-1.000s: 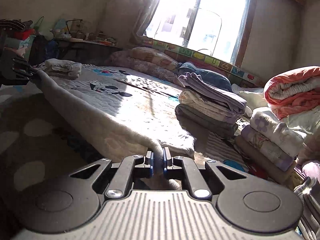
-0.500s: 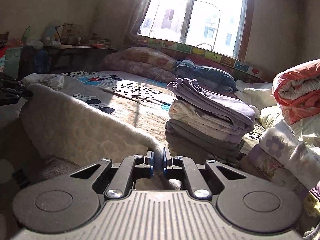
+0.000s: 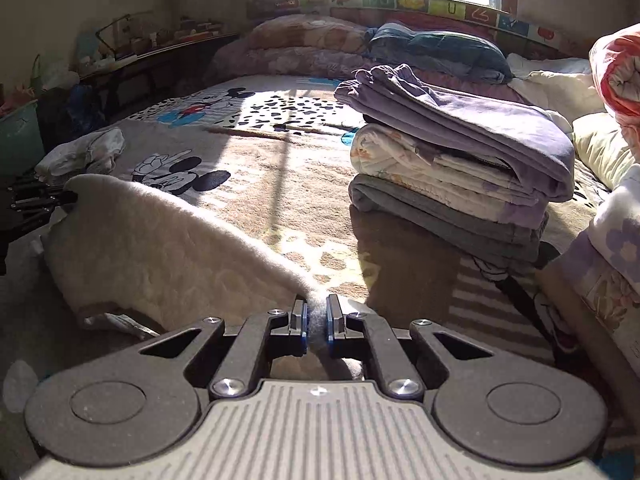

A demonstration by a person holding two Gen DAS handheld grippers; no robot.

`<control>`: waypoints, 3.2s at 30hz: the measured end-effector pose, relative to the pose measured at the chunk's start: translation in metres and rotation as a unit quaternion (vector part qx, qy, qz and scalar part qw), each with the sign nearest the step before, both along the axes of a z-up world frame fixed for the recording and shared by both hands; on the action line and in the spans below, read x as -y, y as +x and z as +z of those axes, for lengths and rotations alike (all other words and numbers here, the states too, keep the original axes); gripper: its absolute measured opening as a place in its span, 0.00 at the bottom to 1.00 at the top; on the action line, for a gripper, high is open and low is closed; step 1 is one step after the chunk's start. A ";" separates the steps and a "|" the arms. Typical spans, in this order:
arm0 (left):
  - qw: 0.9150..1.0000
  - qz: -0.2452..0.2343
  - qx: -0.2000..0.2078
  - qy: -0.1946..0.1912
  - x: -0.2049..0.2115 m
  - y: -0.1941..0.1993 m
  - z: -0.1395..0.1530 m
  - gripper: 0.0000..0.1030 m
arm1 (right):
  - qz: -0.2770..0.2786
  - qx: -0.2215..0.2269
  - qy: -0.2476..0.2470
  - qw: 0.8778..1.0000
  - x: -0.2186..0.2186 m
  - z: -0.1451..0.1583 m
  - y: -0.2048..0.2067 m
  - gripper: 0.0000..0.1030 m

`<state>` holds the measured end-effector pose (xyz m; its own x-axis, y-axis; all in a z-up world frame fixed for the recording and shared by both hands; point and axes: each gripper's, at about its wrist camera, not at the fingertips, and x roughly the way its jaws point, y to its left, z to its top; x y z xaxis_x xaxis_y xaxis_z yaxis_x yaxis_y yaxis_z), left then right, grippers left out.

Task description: Fold clothes

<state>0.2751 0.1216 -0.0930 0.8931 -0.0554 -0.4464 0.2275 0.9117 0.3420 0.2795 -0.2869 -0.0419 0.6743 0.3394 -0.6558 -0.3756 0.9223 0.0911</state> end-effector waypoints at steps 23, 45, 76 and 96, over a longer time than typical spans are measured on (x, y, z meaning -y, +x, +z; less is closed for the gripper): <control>0.999 0.014 -0.041 -0.004 0.006 0.020 -0.021 0.05 | -0.203 -0.075 0.230 0.949 0.063 -0.091 -0.001 0.25; 0.999 0.012 -0.043 -0.012 0.004 0.017 -0.021 0.05 | -0.276 -0.107 0.393 0.871 0.074 -0.108 -0.024 0.41; 0.997 0.040 -0.061 -0.015 0.012 0.032 -0.026 0.08 | -0.292 -0.054 0.389 0.872 0.079 -0.128 -0.060 0.12; 0.981 -0.140 -0.046 -0.128 0.081 -0.040 0.000 0.47 | -0.136 0.050 0.126 0.981 -0.051 -0.073 -0.051 0.35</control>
